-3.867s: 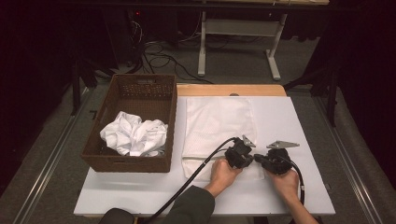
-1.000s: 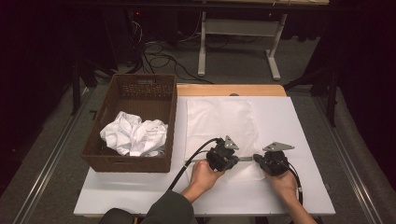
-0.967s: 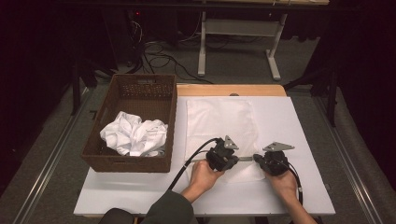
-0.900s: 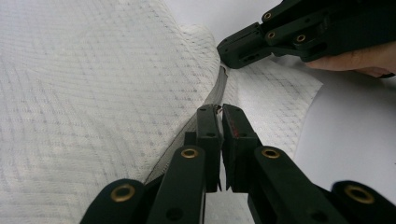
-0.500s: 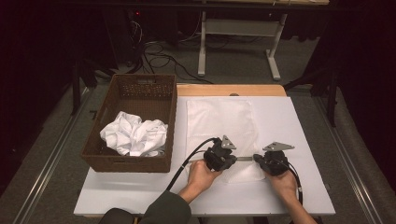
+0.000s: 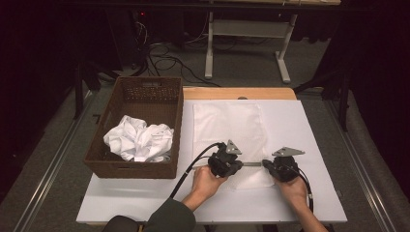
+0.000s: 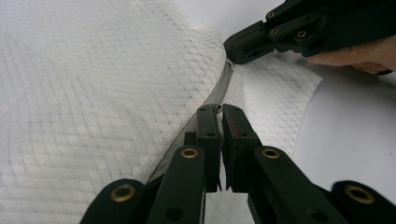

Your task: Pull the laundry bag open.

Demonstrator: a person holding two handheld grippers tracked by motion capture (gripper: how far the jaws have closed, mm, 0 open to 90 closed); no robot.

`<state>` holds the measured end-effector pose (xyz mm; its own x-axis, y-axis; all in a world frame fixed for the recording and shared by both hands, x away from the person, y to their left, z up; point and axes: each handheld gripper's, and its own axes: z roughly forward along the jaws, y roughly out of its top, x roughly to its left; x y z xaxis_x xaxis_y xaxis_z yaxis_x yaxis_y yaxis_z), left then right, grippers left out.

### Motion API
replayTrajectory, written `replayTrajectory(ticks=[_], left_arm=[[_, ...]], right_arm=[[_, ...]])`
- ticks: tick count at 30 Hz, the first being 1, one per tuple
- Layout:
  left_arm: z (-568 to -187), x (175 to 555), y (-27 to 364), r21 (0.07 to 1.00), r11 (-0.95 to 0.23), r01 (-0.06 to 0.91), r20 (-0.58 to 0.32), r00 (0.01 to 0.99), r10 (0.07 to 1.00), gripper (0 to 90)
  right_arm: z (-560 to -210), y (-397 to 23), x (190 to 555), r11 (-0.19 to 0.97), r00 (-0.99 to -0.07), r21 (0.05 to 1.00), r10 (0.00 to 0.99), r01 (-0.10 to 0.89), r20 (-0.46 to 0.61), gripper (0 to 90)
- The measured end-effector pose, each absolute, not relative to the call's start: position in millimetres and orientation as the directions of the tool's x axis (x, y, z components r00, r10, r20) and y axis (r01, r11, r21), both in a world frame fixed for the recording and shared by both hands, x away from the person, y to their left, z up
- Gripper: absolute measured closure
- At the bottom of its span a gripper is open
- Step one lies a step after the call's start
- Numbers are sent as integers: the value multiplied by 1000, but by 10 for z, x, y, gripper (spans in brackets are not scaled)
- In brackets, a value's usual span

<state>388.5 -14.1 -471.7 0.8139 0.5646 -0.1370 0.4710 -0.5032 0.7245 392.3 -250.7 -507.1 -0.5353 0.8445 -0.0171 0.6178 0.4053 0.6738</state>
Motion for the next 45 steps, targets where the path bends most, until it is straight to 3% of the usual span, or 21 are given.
replayTrajectory(ticks=[45], left_arm=[[-4690, 3818, 65, 736, -486, 471, -130, 803, 581, 860]], right_arm=[[-5076, -2501, 3913, 414, -537, 677, 843, 609, -33, 900]])
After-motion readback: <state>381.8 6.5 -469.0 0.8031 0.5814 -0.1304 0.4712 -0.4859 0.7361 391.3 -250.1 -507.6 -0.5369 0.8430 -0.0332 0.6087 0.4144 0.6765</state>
